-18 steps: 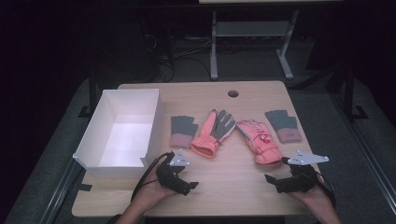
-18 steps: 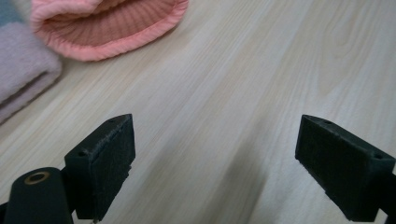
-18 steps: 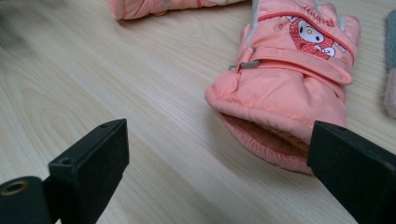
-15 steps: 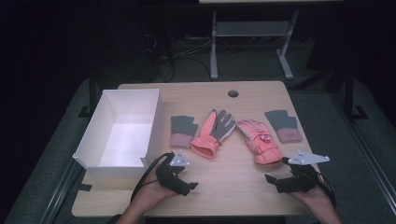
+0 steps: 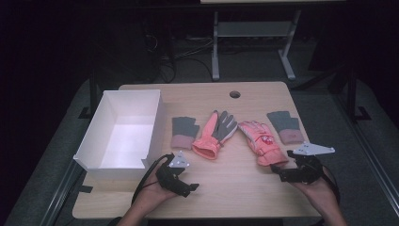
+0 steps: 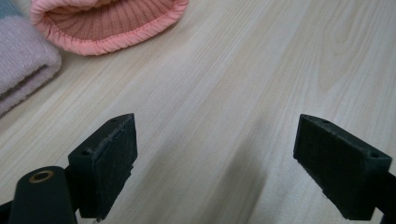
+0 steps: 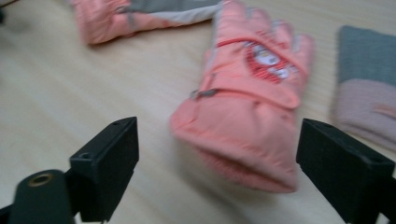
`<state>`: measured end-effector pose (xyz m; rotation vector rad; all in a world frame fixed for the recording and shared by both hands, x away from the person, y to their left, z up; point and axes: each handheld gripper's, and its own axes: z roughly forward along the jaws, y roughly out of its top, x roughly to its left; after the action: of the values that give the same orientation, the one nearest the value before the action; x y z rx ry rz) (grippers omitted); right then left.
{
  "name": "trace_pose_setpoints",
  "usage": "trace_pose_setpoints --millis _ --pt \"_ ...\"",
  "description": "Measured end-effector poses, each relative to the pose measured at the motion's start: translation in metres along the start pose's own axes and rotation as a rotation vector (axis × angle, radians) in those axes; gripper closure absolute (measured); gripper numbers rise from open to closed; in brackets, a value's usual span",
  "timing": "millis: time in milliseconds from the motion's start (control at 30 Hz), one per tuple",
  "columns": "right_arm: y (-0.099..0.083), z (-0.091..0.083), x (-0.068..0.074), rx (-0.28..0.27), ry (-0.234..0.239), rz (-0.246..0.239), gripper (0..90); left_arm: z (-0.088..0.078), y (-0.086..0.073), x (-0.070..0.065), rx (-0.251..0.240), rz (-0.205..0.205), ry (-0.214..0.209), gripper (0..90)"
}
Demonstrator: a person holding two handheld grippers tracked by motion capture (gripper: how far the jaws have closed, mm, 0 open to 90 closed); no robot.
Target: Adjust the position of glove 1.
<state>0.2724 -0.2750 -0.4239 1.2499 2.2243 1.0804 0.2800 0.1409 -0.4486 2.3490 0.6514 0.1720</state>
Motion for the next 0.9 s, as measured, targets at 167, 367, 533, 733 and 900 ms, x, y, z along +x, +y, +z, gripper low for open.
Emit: trace_pose_setpoints --millis 167,367,533,733,900 --pt "0.012 0.005 -0.016 -0.006 -0.056 0.052 17.4 0.003 0.001 -0.002 0.006 0.0 -0.009 13.4" --pt "0.025 0.015 -0.034 -0.007 -0.118 0.086 26.2 0.004 0.001 -0.003 0.005 -0.002 -0.011 13.4" --pt "0.036 0.027 -0.05 0.013 -0.174 0.091 37.6 0.005 0.001 -0.002 0.008 0.004 -0.021 13.9" --pt "0.045 0.041 -0.066 0.033 -0.229 0.101 51.2 0.008 0.001 -0.003 0.002 -0.001 -0.025 13.9" --pt "0.044 0.056 -0.083 0.057 -0.239 0.121 56.9 0.01 0.001 -0.004 -0.003 -0.011 -0.03 14.0"
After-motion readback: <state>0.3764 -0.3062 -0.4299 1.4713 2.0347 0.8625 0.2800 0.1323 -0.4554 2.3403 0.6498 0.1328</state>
